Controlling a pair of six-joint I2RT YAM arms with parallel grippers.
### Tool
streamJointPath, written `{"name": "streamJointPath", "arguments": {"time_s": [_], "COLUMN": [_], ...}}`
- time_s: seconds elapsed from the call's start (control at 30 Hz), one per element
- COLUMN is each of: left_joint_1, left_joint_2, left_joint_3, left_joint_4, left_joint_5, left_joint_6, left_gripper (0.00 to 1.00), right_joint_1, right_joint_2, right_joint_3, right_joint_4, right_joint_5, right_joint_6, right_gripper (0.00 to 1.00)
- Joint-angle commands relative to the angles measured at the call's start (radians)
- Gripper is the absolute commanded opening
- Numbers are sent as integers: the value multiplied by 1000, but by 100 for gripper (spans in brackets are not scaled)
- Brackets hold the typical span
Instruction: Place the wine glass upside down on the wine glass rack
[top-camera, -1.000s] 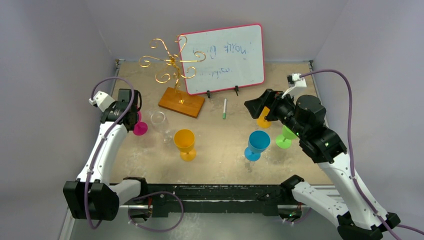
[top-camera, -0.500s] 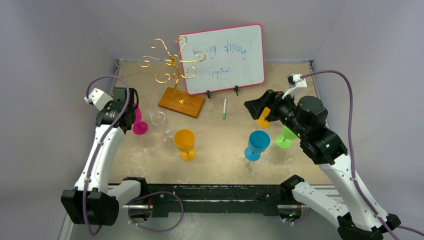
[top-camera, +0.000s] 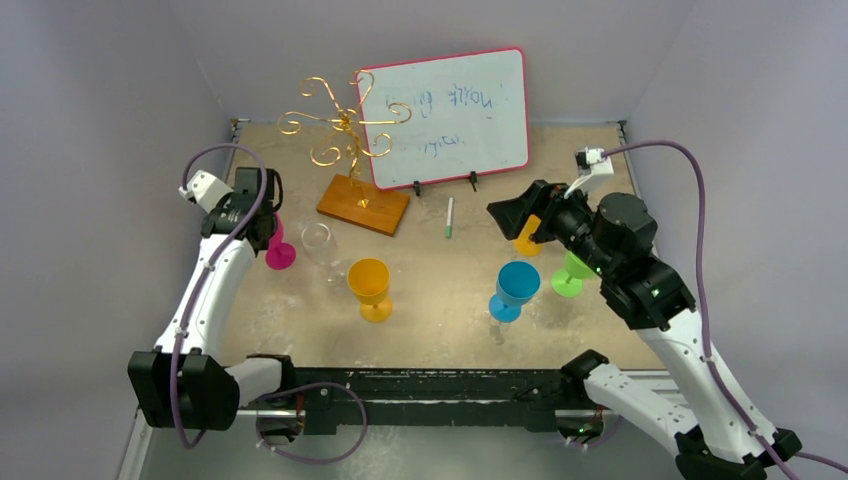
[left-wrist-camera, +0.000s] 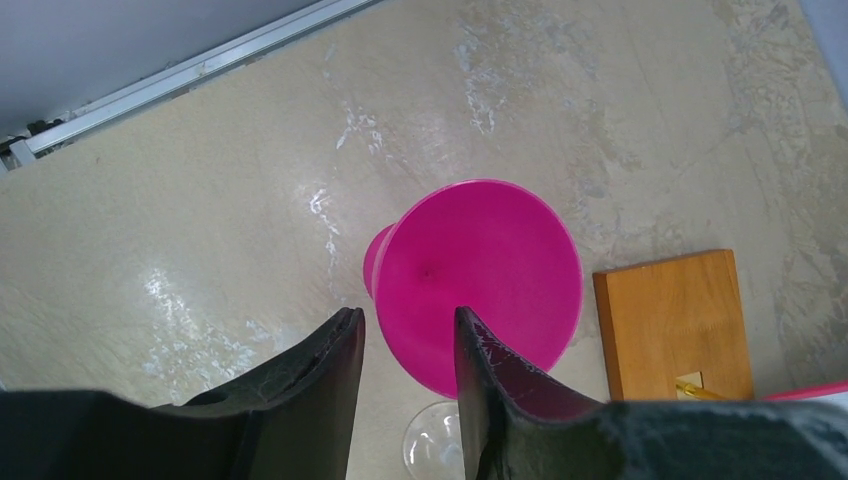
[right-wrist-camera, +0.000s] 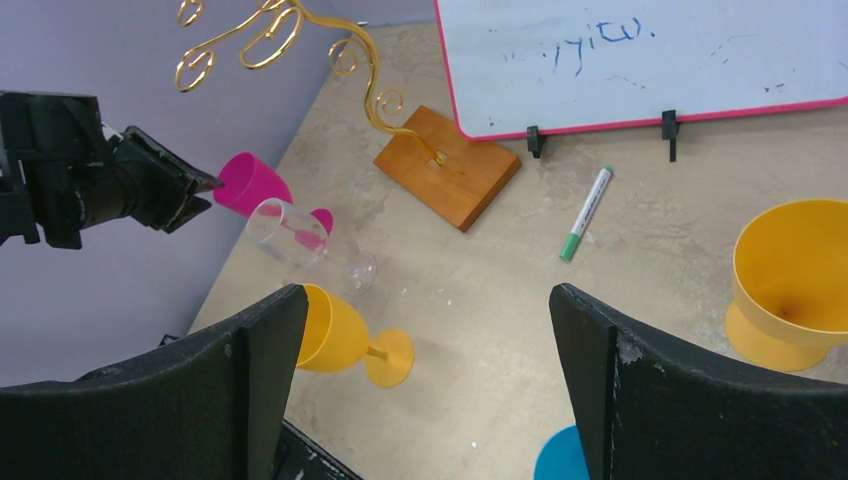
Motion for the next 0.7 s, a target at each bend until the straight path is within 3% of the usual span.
{"name": "streamJointPath", "arguments": {"time_s": [0.0,0.27,0.47,0.67], "left_joint_1": [16,36,42,43], "left_joint_2": [19,44,26,-16], "left_joint_3": [-6,-34,-34,35], "left_joint_4": [56,45,38,-12], "left_joint_5": [-13,-33,-44,-81], "left_joint_6": [-10,-7,-6,36], "left_gripper": [36,27,0,0], "right_joint_1": [-4,-5,-5,-4], "right_joint_2": [-32,-32,-29,-10], "right_joint_3": [12,23,33,17], "right_joint_4": [60,53,51,90], "right_joint_5": [-17,-7,-14,-61], "right_joint_6": [-25,-23,-21,-29], "right_gripper": [93,92,91,82]}}
